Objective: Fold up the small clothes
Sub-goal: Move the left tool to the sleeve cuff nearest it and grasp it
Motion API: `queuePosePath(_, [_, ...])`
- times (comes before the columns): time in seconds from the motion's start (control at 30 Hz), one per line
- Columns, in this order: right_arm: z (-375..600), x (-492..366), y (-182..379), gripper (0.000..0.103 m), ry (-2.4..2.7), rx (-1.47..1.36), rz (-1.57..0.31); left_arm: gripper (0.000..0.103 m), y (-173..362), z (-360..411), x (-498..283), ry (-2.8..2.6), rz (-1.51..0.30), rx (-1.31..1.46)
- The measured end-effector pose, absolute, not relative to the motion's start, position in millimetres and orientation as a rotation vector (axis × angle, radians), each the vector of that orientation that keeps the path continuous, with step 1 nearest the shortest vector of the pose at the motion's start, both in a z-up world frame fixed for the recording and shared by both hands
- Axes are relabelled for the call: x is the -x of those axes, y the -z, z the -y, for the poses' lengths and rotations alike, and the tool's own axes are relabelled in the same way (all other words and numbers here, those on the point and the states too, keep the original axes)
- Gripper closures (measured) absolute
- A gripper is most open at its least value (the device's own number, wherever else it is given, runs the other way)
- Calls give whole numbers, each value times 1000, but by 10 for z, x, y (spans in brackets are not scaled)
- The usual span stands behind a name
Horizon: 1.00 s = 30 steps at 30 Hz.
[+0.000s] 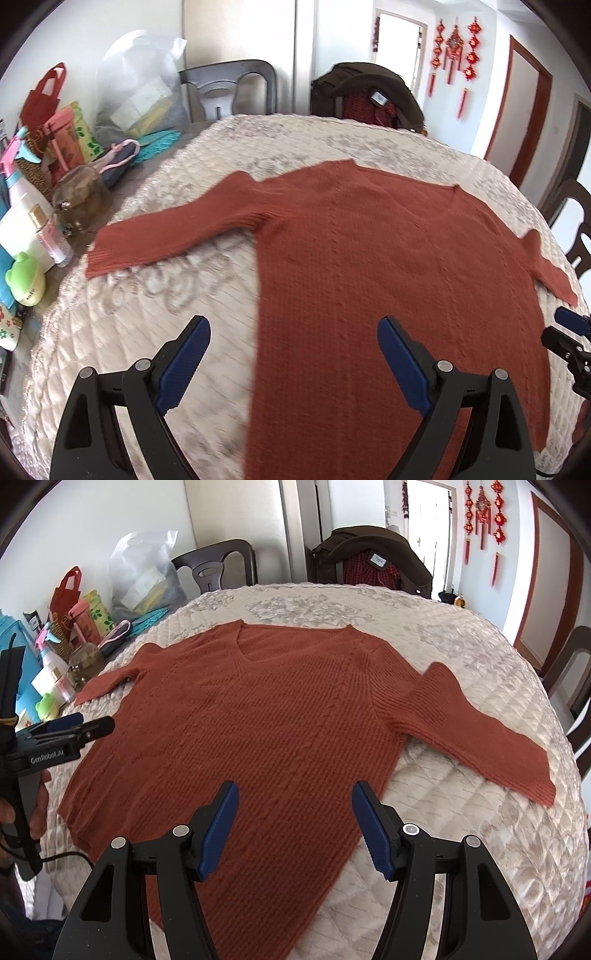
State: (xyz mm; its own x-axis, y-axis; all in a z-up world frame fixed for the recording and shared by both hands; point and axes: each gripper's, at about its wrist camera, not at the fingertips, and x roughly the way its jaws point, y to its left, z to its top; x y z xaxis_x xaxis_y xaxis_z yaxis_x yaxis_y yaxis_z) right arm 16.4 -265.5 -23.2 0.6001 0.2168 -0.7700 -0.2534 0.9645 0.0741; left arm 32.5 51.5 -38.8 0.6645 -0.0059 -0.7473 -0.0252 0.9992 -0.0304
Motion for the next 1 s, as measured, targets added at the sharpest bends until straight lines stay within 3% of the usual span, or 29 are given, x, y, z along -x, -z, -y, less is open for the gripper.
queuePosePath(0.67, [2303,-491,294,39,-320,102,-899,10,593,-1308,-585,-189,-844,92])
queuePosePath(0.77, [2278,-569,325,39,-318,109,-905,16,664,-1480,-655,-200,-864,136])
queuePosePath(1.0, [2302,-718,343,39,-317,85,-912,20,706,-1929,-704,-209,-828,307])
